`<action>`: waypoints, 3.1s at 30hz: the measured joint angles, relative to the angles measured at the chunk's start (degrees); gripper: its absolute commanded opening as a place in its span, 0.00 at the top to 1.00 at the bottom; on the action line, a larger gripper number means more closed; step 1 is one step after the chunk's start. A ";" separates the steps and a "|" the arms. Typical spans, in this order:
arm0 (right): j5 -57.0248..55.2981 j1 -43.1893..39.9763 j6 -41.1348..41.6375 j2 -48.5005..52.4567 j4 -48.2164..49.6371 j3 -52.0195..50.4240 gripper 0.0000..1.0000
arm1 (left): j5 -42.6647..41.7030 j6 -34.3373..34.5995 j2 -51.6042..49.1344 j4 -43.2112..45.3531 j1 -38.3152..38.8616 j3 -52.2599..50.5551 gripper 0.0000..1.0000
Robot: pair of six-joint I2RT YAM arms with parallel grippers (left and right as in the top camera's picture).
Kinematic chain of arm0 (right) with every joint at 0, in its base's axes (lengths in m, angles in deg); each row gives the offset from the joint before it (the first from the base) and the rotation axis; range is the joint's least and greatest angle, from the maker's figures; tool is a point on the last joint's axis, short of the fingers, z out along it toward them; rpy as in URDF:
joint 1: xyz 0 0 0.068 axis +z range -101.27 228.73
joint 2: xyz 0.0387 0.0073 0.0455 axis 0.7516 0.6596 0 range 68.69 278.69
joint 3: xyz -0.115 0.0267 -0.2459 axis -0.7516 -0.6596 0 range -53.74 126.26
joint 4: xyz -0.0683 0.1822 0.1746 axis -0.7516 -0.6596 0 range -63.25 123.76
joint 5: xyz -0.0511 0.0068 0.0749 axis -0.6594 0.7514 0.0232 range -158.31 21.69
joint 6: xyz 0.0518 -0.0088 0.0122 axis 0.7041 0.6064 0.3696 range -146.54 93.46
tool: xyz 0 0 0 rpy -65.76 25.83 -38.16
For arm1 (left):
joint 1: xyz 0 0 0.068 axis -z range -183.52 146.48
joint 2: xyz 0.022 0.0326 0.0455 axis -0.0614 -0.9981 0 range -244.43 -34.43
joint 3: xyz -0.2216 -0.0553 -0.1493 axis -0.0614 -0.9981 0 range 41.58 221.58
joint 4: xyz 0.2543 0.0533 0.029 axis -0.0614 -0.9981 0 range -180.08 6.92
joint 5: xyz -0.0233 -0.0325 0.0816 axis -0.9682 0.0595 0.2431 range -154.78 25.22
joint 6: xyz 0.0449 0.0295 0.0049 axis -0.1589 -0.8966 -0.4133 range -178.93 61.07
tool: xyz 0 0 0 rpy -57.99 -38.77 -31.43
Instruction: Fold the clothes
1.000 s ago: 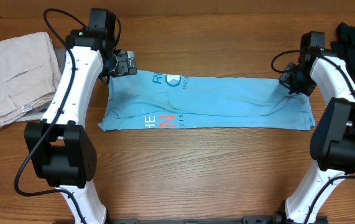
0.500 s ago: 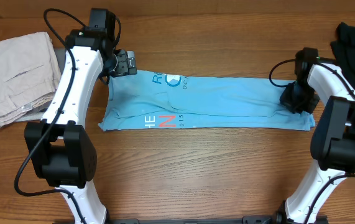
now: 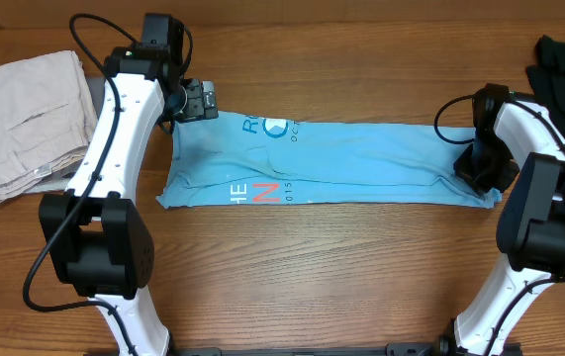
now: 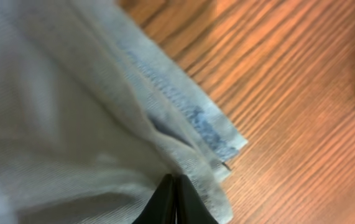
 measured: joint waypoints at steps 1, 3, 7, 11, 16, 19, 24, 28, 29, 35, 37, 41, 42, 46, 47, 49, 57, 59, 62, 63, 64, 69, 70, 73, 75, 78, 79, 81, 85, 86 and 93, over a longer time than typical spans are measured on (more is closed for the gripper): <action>-0.31 -0.15 0.37 0.00 -0.17 0.00 0.95 | 0.00 0.00 0.00 -0.02 0.00 0.00 0.00; -0.55 -0.70 1.05 0.00 -0.24 0.00 0.95 | 0.00 0.00 0.00 0.00 0.00 0.00 0.00; -0.52 -1.25 1.07 0.04 -2.12 1.25 0.92 | 0.00 0.00 0.00 -0.02 0.00 0.00 0.00; 0.24 -1.25 0.20 0.07 -4.00 6.99 0.87 | 0.00 0.00 0.00 -0.02 0.00 0.00 0.00; 14.23 -1.20 -9.70 0.04 -2.71 14.25 0.88 | 0.00 0.00 0.00 0.00 0.00 0.00 0.00; 27.10 -0.59 -17.05 0.04 -2.10 14.82 0.92 | 0.00 0.00 0.00 0.00 0.00 0.00 0.00; 43.06 3.58 -23.91 0.04 -0.33 14.69 0.96 | 0.00 0.00 0.00 -0.02 0.00 0.00 0.00; 48.89 10.82 -24.39 0.04 5.22 13.16 0.96 | 0.00 0.00 0.00 0.00 0.00 0.02 0.00; 49.62 12.85 -24.09 0.04 6.36 12.37 0.96 | 0.00 0.00 0.00 0.00 0.00 0.00 0.00; 51.87 24.02 -20.46 0.04 12.15 7.13 0.96 | 0.00 0.00 0.00 -0.02 0.00 0.00 0.00; 51.98 27.47 -19.43 0.04 14.58 5.84 0.96 | 0.00 0.00 0.00 0.00 0.00 0.00 0.00; 49.20 32.61 -17.77 0.04 16.72 5.20 0.96 | 0.00 0.00 0.00 0.00 0.00 0.00 0.00; 47.76 33.68 -17.33 0.04 16.79 5.18 0.96 | 0.00 0.00 0.00 0.00 0.00 0.00 0.00; 39.78 36.96 -15.34 0.04 15.58 5.16 0.96 | 0.00 0.00 0.00 0.00 0.00 0.00 0.00; 38.25 36.85 -14.67 0.04 14.27 5.16 0.96 | 0.00 0.00 0.00 0.00 0.00 0.00 0.00; 36.63 35.69 -13.92 0.04 11.91 5.14 0.96 | 0.00 -0.02 0.00 -0.02 0.00 0.00 0.00; 28.76 22.05 -10.82 -4.26 4.15 5.14 0.96 | 0.00 0.00 0.00 -0.02 0.00 0.00 0.00; 25.27 18.05 -9.09 -6.12 2.01 5.14 0.96 | 0.00 0.00 0.00 -0.02 0.00 0.00 0.00; 21.24 12.96 -7.19 -7.28 1.60 5.11 0.96 | 0.00 -0.02 -0.02 0.00 0.00 0.00 0.00; 20.31 11.13 -6.73 -7.28 1.99 4.90 0.96 | 0.00 0.00 0.00 -0.02 0.00 0.00 0.00; 19.74 9.35 -6.40 -7.28 2.86 4.33 0.96 | 0.00 0.00 0.00 -0.02 0.00 0.00 0.00; 17.70 2.05 -5.77 -7.28 8.15 -0.39 0.96 | 0.00 0.00 0.00 0.00 0.00 0.02 0.00; 17.44 0.63 -5.75 -7.28 9.16 -1.68 0.96 | 0.00 0.00 0.00 0.00 0.00 0.00 0.00; 17.07 -2.54 -5.66 -7.28 11.04 -5.25 0.96 | 0.00 0.00 0.00 -0.02 0.00 0.00 0.00; 16.90 -4.17 -5.86 -7.28 11.41 -7.30 0.96 | 0.00 0.00 0.00 -0.02 0.00 0.00 0.00; 16.81 -6.16 -6.08 -7.28 11.41 -9.16 0.96 | 0.00 0.00 0.00 0.00 0.00 0.02 0.00; 16.81 -6.54 -6.16 -7.28 11.65 -9.29 0.96 | 0.00 0.00 0.00 0.00 0.00 0.00 0.00; 16.79 -7.10 -6.40 -7.28 12.59 -9.31 0.96 | 0.00 0.00 0.00 0.00 0.00 0.02 0.00; 16.90 -7.15 -6.97 -7.28 14.08 -9.31 0.96 | 0.00 0.00 0.00 0.00 0.00 0.00 0.00; 17.25 -7.15 -7.30 -7.28 13.99 -9.29 0.96 | 0.00 0.00 0.00 0.00 0.00 0.00 0.00; 20.92 -7.15 -11.67 -7.28 8.92 -1.38 0.58 | 0.00 0.00 0.00 -0.02 0.00 0.00 0.00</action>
